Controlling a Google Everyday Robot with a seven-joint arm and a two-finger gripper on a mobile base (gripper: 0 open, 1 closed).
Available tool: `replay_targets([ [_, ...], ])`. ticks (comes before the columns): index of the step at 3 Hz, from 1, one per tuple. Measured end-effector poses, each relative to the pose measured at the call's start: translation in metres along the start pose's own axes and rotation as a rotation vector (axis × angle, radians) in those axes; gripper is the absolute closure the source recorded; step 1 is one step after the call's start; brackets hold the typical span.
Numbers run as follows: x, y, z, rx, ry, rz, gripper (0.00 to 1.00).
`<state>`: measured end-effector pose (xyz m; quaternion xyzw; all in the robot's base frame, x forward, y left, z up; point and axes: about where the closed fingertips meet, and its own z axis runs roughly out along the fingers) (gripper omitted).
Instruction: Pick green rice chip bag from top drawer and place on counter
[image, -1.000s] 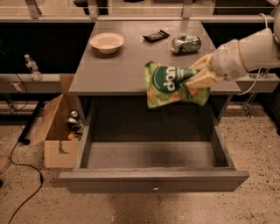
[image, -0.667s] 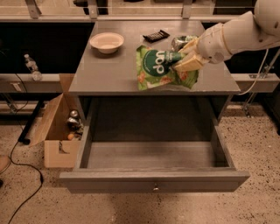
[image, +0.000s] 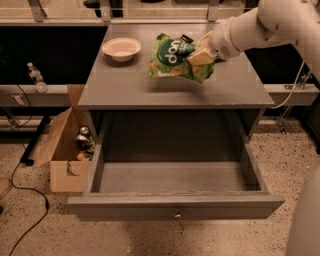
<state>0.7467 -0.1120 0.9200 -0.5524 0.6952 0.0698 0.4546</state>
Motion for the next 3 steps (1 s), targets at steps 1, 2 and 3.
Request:
replay_targets([
  [1,-0.006,-0.013,0.041,-0.008,0.003,0.054,0.53],
  [2,-0.007,-0.013,0.063,-0.035,0.002,0.083,0.31],
  [3,-0.006,-0.015,0.073,-0.051,0.006,0.104,0.06],
])
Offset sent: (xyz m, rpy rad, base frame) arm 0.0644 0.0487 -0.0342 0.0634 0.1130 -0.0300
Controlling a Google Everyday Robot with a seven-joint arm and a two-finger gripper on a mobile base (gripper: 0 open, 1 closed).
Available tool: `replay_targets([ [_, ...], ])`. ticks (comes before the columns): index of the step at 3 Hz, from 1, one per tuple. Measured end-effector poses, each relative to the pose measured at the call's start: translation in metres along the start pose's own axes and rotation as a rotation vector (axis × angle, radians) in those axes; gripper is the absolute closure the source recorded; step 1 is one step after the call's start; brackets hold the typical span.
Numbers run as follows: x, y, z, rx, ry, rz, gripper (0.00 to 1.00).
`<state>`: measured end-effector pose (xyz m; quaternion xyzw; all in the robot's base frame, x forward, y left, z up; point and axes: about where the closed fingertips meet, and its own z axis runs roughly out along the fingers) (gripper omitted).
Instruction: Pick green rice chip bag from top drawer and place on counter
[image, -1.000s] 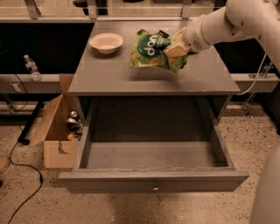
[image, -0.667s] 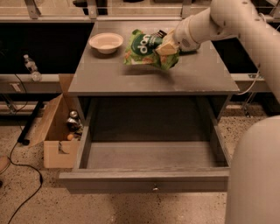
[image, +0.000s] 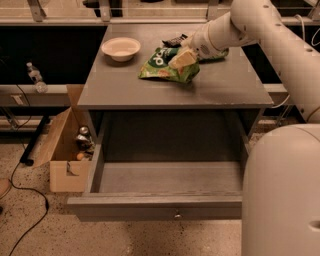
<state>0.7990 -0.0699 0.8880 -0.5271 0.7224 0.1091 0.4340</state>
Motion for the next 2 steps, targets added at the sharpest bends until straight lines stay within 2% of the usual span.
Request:
replay_targets([
  [1,-0.007,-0.012,-0.02,0.035,-0.02,-0.002,0.0],
  [2,-0.017,-0.032,-0.077,0.119,-0.063,-0.021,0.0],
])
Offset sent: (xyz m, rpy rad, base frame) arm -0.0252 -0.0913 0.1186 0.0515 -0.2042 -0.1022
